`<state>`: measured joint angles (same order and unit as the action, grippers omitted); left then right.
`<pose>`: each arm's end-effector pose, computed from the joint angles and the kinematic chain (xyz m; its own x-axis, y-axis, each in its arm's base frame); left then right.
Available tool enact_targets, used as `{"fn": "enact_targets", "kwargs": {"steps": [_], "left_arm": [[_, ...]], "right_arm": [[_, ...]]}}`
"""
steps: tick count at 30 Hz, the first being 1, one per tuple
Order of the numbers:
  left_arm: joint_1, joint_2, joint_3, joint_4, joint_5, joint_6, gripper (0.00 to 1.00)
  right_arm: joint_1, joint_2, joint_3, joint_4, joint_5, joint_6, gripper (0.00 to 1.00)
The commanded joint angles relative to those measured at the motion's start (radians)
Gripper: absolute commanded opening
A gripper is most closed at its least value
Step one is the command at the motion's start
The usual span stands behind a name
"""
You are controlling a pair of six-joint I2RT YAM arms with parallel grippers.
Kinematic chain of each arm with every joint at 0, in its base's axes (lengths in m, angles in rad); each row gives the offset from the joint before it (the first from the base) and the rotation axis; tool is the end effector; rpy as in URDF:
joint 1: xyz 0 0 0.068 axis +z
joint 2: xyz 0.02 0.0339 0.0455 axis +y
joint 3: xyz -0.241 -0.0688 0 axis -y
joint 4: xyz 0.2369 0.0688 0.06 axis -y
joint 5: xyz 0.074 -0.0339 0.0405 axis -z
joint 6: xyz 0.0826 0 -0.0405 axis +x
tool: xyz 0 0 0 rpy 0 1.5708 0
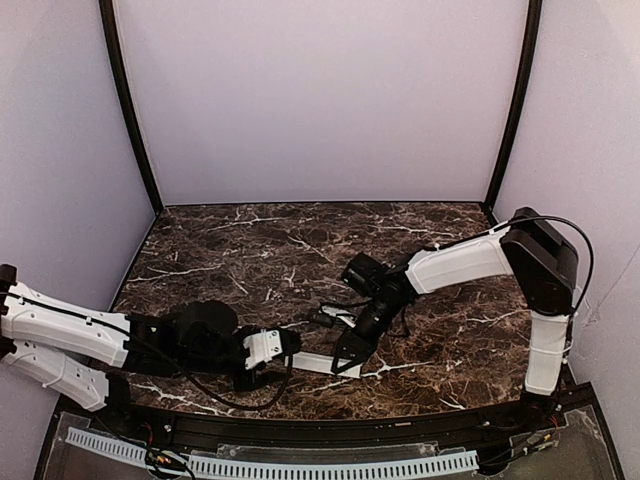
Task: Load the batteries into the remote control
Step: Load the battery cover onto the remote control without the battery cover.
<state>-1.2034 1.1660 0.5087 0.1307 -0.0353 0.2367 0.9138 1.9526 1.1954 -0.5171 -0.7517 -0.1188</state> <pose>0.1050 -0.2646 0.1591 0.0406 0.5468 -0.8363 0.9384 0.2666 0.2200 0.1767 0.3214 0.0895 -0.4970 -0.7861 -0.3675 -0.7646 0.1964 0.6139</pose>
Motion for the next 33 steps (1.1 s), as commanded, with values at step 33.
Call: {"fn": "enact_targets", "kwargs": {"steps": [33], "left_arm": [[-0.019, 0.514, 0.318, -0.125, 0.107, 0.382, 0.35]], "right_arm": [[-0.024, 0.141, 0.072, -0.081, -0.316, -0.097, 0.24]]}}
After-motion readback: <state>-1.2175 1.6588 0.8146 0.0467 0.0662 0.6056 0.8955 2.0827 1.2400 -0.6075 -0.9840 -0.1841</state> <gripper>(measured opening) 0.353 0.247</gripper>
